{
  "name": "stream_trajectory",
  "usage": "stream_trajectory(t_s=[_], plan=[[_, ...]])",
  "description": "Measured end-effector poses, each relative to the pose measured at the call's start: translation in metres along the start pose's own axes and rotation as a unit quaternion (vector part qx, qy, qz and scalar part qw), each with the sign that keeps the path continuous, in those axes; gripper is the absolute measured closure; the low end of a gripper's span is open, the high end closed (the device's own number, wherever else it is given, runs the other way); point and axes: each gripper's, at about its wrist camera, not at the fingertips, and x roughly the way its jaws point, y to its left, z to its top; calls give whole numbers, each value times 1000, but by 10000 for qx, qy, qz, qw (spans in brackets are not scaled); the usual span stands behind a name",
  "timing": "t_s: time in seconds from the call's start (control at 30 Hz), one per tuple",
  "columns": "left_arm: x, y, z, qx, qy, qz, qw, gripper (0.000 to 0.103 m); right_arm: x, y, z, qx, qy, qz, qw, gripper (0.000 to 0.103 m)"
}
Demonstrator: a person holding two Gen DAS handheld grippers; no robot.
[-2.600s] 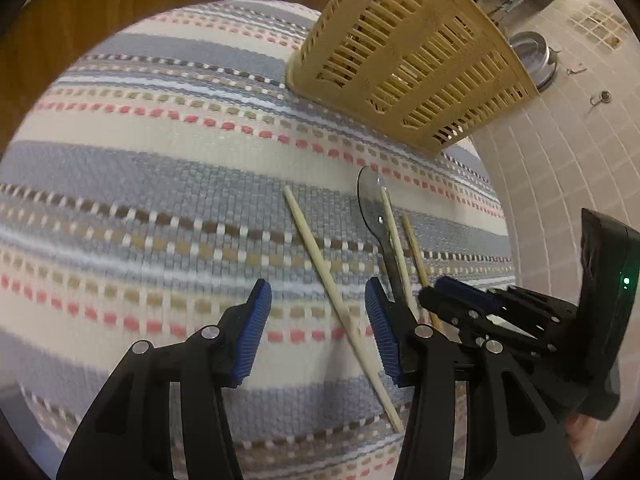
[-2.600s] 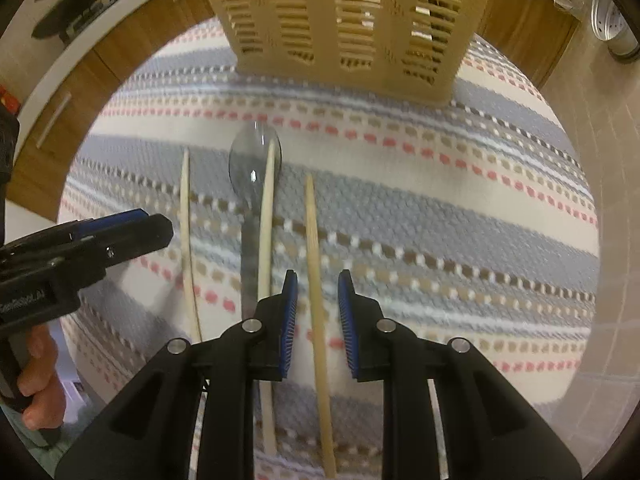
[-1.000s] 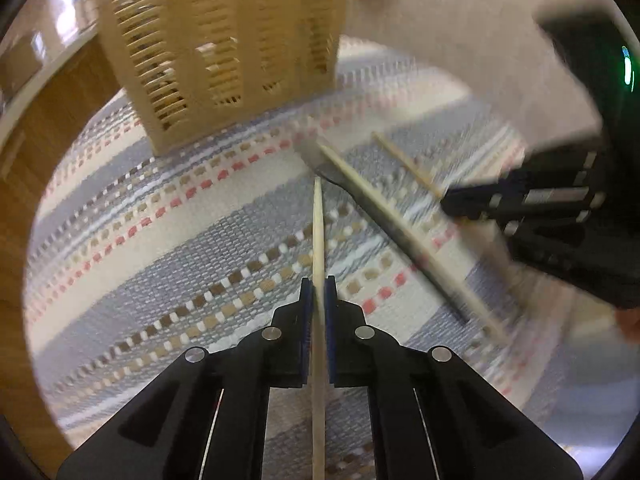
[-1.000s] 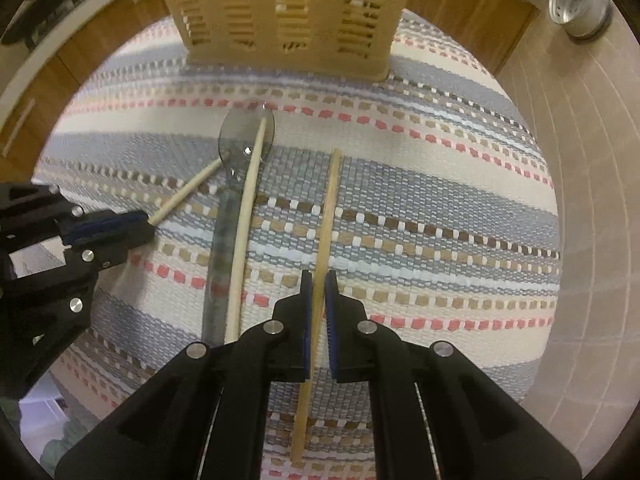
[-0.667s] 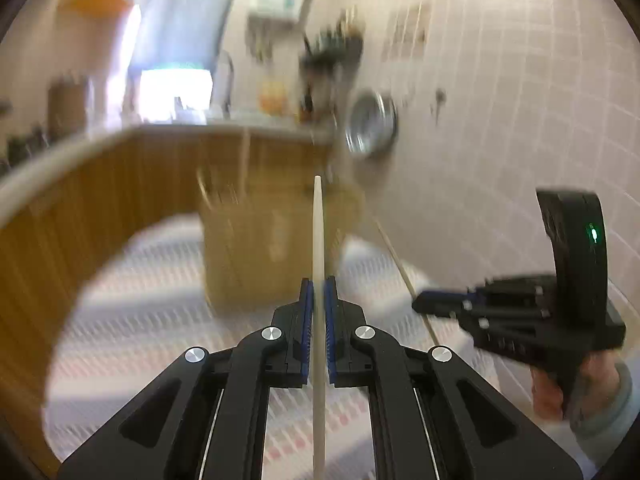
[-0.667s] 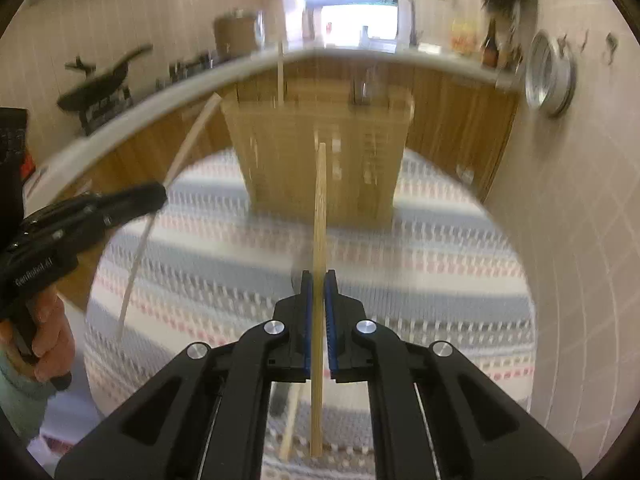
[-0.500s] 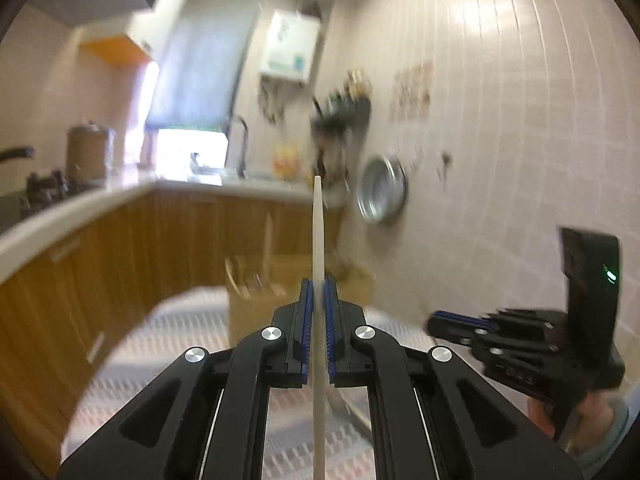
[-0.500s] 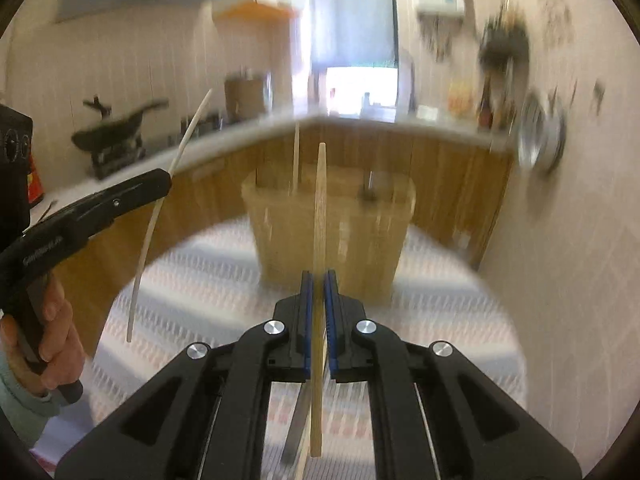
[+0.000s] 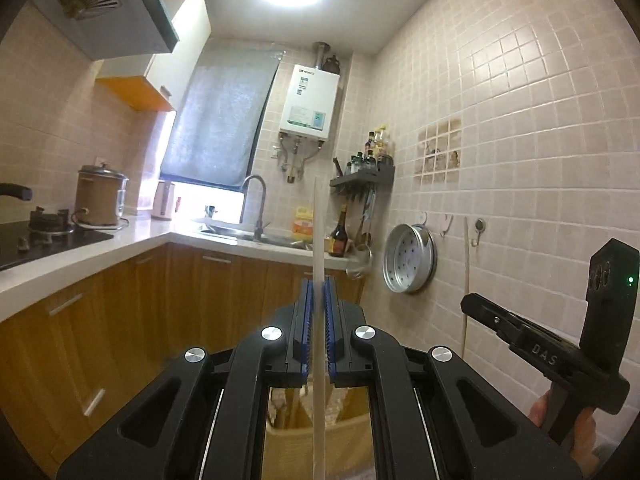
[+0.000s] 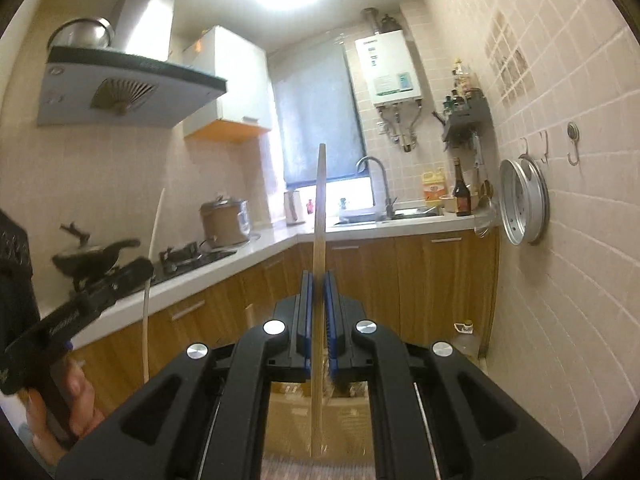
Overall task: Organize utensils
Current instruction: 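Carry both chopsticks over the beige caddy and open both tools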
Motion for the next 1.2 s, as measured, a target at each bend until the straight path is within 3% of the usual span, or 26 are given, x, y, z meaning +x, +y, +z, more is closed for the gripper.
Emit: stream_trajectory(t_s=[0.4,0.77,1.07,1.1,1.2], plan=[[49,9,0,57,-190,187,9996,99,51,-31,0,199,-300,-279,9990,99],[63,25,-25,-176,-303,139,9993,99,64,-18,-24,-468,-499,-509,9964,99],[63,21,-35,-127,-176,137,9997,98,63,-15,-41,-662,-359,-483,9960,98],[61,20,-36,-163,-109,176,9997,96,62,-16,-42,-613,-256,-435,9968,98],[52,21,-35,-282,-1,185,9994,71,51,-21,-40,-378,-138,-309,9987,98]])
